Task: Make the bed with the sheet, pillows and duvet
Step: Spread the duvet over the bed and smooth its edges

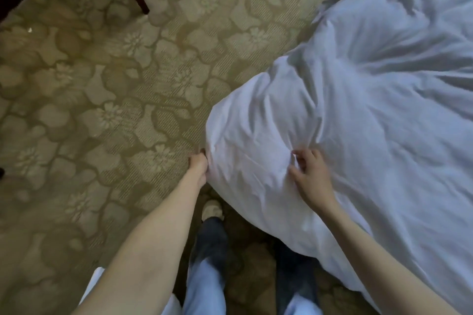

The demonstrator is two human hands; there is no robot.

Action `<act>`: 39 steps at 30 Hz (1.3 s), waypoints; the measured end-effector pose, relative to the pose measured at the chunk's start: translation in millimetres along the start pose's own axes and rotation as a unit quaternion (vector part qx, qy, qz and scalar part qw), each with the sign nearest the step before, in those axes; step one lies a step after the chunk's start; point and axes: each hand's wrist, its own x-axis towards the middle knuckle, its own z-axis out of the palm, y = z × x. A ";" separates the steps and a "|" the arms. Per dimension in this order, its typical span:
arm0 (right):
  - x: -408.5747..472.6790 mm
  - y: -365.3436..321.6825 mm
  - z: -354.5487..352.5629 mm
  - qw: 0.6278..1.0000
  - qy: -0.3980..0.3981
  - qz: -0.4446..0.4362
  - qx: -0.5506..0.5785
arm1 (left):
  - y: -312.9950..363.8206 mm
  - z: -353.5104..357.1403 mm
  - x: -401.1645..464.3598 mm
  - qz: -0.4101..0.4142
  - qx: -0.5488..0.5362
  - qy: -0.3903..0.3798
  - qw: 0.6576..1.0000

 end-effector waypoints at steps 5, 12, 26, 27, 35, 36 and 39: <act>-0.2 -6.1 -1.2 0.998 -0.051 0.028 -0.025 | 7.1 8.2 -27.8 -0.001 0.120 -0.163 0.979; -5.2 -26.7 10.0 0.953 -0.109 -0.052 -0.278 | 2.4 30.8 -32.1 0.097 0.284 -0.183 0.936; -12.2 -40.1 -24.8 1.000 -0.022 -0.004 0.008 | 15.2 15.4 -69.0 0.220 0.362 -0.016 0.906; -14.2 -41.9 -29.7 1.000 -0.011 -0.002 0.014 | 17.1 4.8 -73.5 0.222 0.313 0.010 0.923; -46.0 -88.9 -62.3 0.975 0.095 -0.062 0.193 | 69.5 -30.6 -182.7 0.268 -0.141 0.066 0.951; -47.9 -95.2 -69.9 0.965 0.114 -0.073 0.226 | 77.7 -33.3 -200.7 0.271 -0.195 0.053 0.941; -47.1 -108.7 -84.2 0.952 0.125 -0.090 0.266 | 89.1 -58.2 -234.3 0.300 -0.293 0.104 0.902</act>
